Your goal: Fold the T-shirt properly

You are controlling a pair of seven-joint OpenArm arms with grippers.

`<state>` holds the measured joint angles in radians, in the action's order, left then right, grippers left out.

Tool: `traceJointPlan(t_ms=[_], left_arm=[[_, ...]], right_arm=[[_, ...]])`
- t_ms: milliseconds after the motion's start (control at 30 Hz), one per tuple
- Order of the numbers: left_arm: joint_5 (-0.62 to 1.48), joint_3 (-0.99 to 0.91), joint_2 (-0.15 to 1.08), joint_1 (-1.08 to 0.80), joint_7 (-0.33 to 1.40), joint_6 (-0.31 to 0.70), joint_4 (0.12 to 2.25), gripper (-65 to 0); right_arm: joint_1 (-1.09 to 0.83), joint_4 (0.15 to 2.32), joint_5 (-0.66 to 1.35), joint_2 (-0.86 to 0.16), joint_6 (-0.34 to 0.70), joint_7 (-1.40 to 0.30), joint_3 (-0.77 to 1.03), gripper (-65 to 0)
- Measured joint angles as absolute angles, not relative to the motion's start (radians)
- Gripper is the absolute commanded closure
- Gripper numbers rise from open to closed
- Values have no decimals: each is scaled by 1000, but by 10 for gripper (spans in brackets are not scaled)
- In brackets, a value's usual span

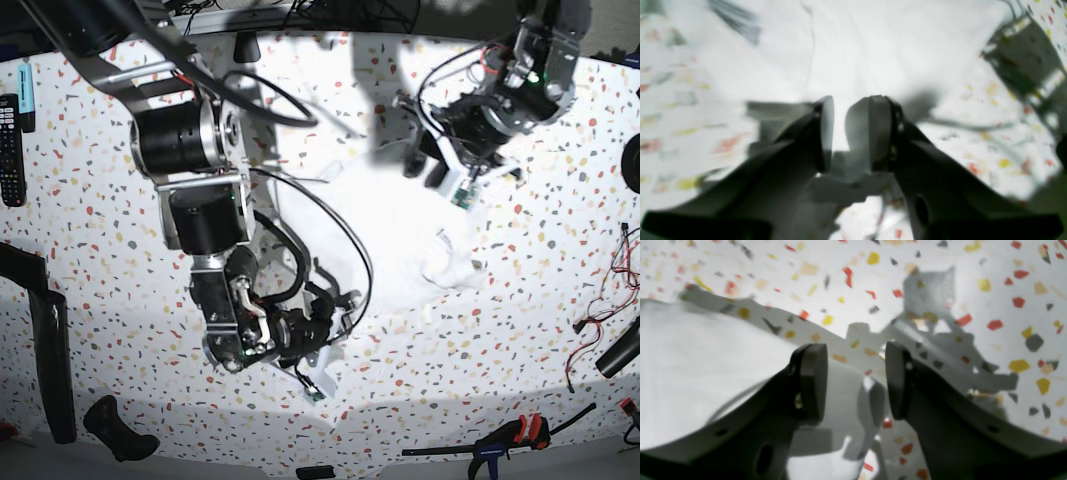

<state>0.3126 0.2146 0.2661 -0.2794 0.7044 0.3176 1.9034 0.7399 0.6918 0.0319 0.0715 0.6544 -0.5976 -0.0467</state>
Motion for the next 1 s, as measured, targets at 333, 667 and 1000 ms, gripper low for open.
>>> traceJointPlan(t_ms=[333,667,1000], left_arm=[[163,210,197,-189,688,267,1694,-175],[152,122,238,-121,664,274,1611,-175],[124,83,346,-80,695,262,1602,-175]], right_arm=[[728,688,157,58,689,-863,-47,-278],[561,878,242,30,690,-900,-46,-278],[268,1312,440,31,693,-1128,-47,-278]])
